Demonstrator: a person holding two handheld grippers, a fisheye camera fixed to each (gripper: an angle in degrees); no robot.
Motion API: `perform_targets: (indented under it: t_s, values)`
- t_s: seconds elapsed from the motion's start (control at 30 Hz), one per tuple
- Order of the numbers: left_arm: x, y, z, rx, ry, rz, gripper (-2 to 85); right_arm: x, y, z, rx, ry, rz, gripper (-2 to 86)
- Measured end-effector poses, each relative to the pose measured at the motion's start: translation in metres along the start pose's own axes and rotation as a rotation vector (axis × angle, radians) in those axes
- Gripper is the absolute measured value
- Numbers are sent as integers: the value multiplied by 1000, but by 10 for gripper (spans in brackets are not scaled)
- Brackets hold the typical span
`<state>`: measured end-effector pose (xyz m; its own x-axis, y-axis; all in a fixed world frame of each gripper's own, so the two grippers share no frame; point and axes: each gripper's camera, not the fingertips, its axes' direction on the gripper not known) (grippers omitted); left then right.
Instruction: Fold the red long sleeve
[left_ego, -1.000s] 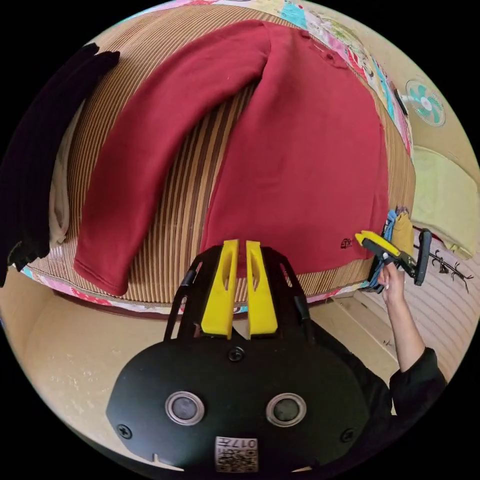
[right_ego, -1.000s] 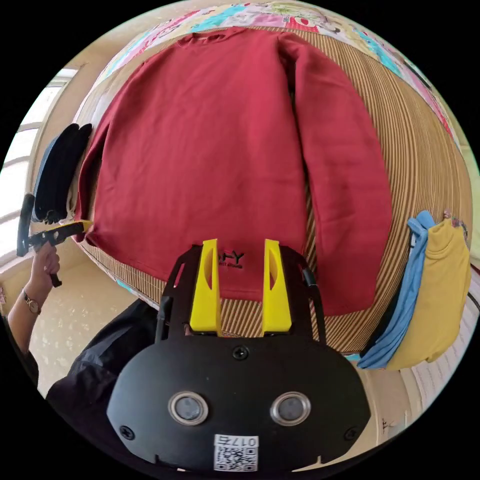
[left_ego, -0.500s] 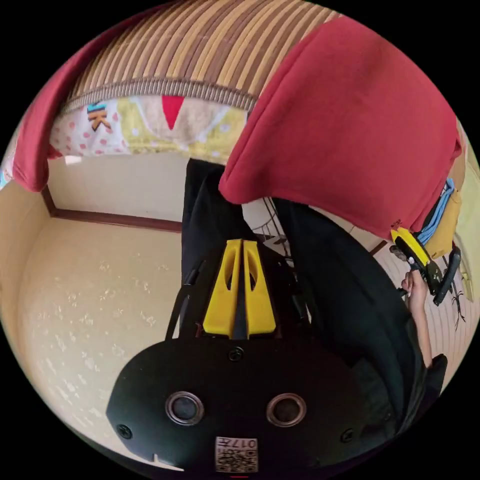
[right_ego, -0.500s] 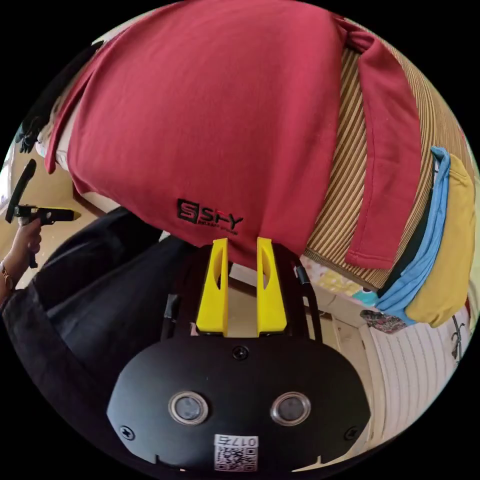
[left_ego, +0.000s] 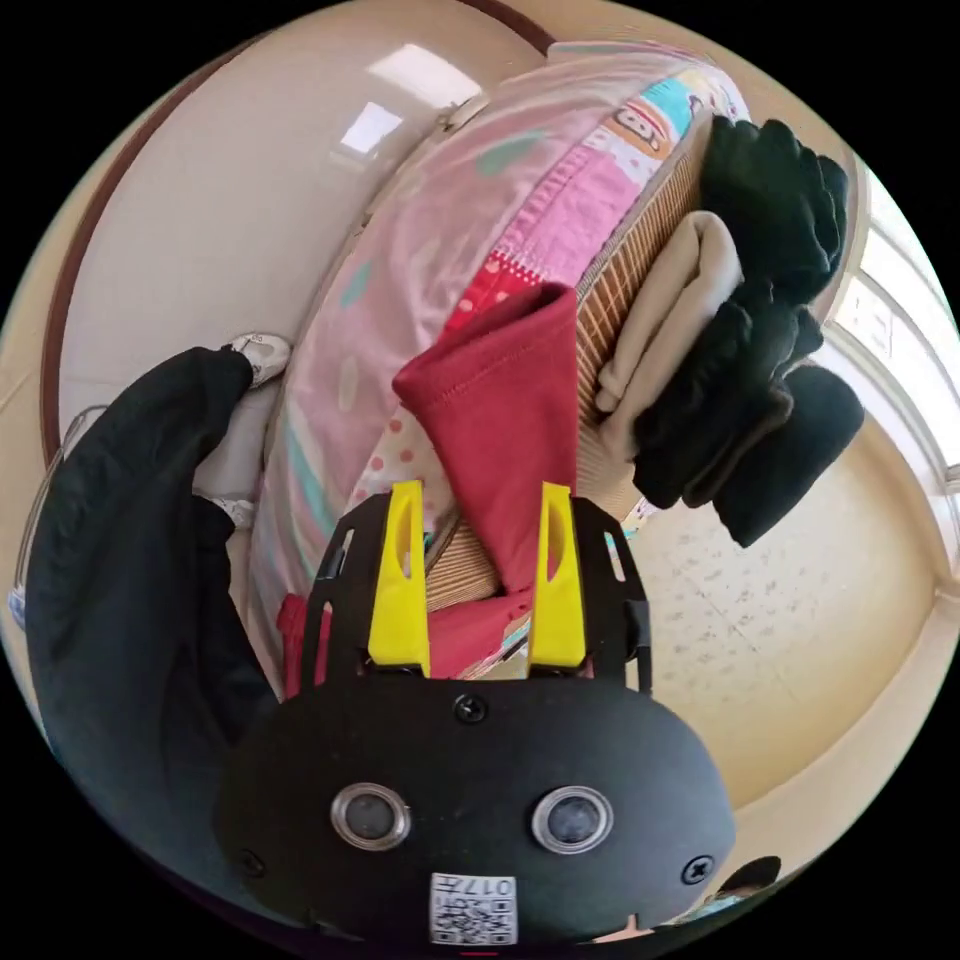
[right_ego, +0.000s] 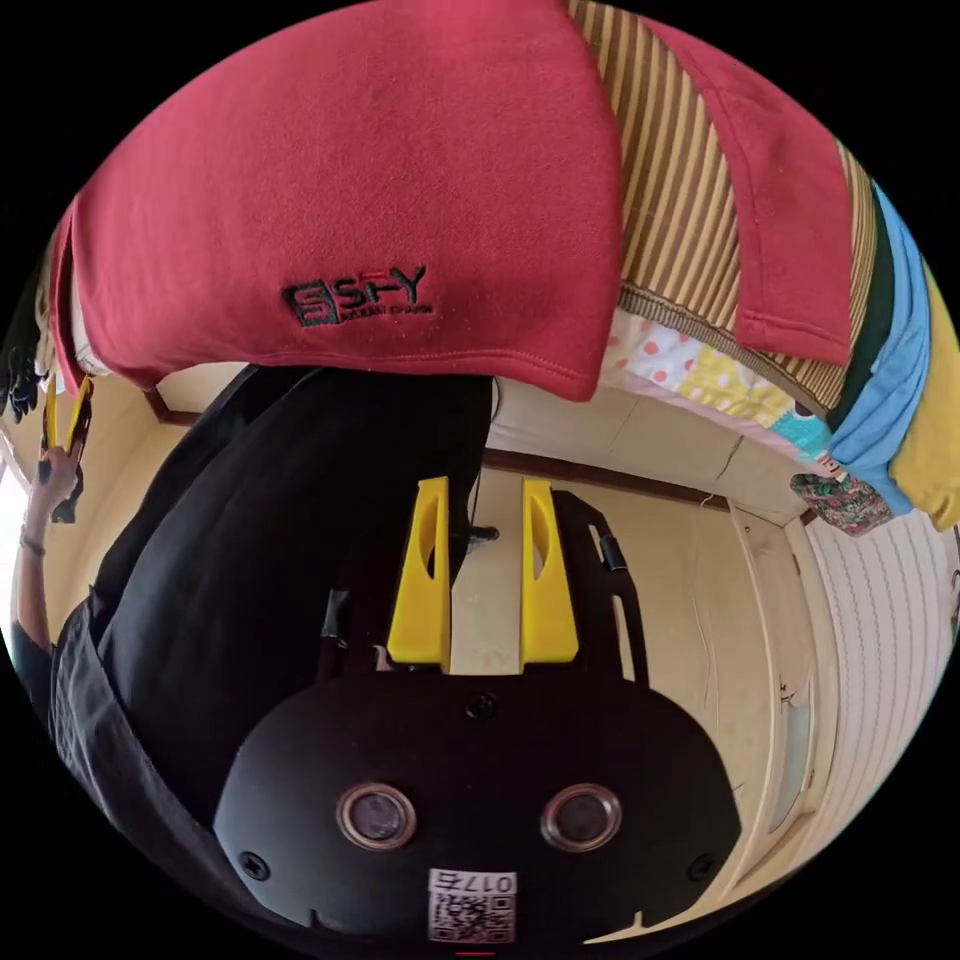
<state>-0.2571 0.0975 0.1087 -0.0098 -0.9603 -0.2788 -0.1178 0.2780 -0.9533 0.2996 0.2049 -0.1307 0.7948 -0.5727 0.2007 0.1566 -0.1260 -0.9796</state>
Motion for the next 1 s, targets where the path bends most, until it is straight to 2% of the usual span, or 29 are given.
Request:
perform_targets:
  t_s: [0.13, 0.2, 0.27, 0.37, 0.4, 0.53, 0.57, 0.67, 0.8, 0.87, 1.0]
  values:
    - [-23, -12, 9, 22, 37, -118, 108, 12, 29, -32, 28, 91, 21, 105]
    - [-19, -10, 4, 31, 39, -48, 40, 21, 37, -41, 32, 92, 45, 104]
    - [-9, -5, -13, 82, 27, 35, 38, 30, 44, -49, 41, 72, 69, 104]
    - [33, 2, -35, 83, 15, 228, 37, 44, 51, -63, 62, 43, 80, 105]
    - [59, 12, -44, 76, 7, 349, 37, 50, 52, -70, 78, 39, 78, 105]
    - [163, 104, -60, 147, -153, 809, 37, 81, 55, -89, 131, -19, 94, 105]
    - [175, 123, -58, 162, -166, 867, 38, 87, 56, -91, 137, -36, 99, 105]
    - [227, 221, -27, 193, -165, 1156, 38, 120, 59, -101, 173, -148, 145, 104]
    - [260, 362, 65, 128, -101, 1504, 39, 179, 69, -116, 272, -429, 221, 93]
    - [255, 418, 123, 29, -105, 1616, 41, 206, 72, -117, 317, -602, 251, 105]
    - [180, 527, 272, -334, -254, 1763, 59, 277, 79, -97, 425, -1077, 426, 121]
